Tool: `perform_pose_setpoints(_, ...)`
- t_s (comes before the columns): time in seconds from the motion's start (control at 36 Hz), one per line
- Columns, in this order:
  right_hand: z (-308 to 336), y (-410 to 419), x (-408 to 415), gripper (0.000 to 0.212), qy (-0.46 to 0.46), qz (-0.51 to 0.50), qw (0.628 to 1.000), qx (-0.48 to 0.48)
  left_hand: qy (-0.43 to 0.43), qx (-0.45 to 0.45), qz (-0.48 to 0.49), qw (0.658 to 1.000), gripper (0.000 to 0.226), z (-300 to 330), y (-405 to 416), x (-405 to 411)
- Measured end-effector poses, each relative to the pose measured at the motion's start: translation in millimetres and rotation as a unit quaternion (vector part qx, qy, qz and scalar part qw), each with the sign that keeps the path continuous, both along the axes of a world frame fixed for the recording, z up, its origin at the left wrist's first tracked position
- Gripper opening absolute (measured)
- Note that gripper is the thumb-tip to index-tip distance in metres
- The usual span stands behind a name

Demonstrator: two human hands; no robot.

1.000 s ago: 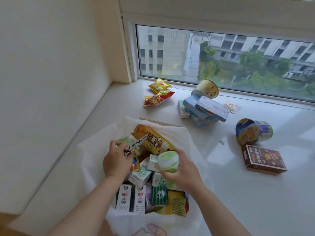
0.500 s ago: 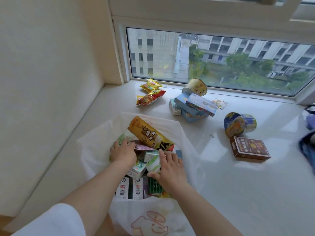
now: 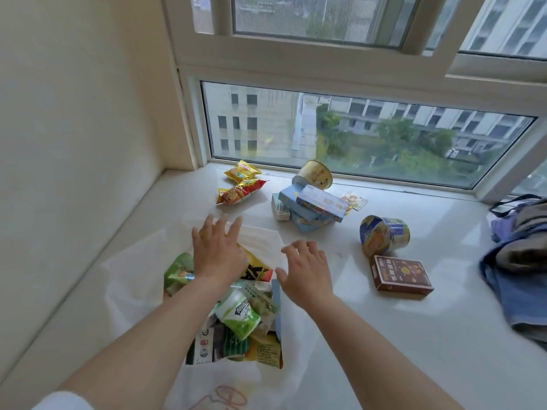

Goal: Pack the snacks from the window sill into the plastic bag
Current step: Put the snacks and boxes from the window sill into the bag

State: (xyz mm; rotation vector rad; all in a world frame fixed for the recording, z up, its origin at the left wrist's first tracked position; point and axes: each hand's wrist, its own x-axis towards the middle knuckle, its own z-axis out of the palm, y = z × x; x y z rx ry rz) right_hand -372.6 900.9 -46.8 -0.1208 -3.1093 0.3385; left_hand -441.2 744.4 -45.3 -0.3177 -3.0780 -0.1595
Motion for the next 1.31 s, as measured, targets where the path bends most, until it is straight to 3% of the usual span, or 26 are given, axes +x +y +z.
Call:
perform_pose_setpoints(0.33,26,-4,-45,0.045,0.008,-0.011,1.0,-0.006,0.02,-0.001,-0.038,0.999,0.062,46,0,-46)
perform_pose_setpoints(0.72,32,-49,-196,0.049,0.005,-0.094,0.995,0.01,-0.002,-0.012,-0.076,0.997,0.057,66,-65,-227)
perform_pose_setpoints(0.97,-12,-64,-310,0.049,-0.024,-0.104,0.994,0.003,-0.073,0.027,-0.06,0.995,0.056,1,-60,-330)
perform_pose_setpoints(1.31,-105,-55,-407,0.046,-0.098,-0.062,0.993,0.03,-0.171,-0.004,-0.03,0.985,0.055,-129,-66,-402)
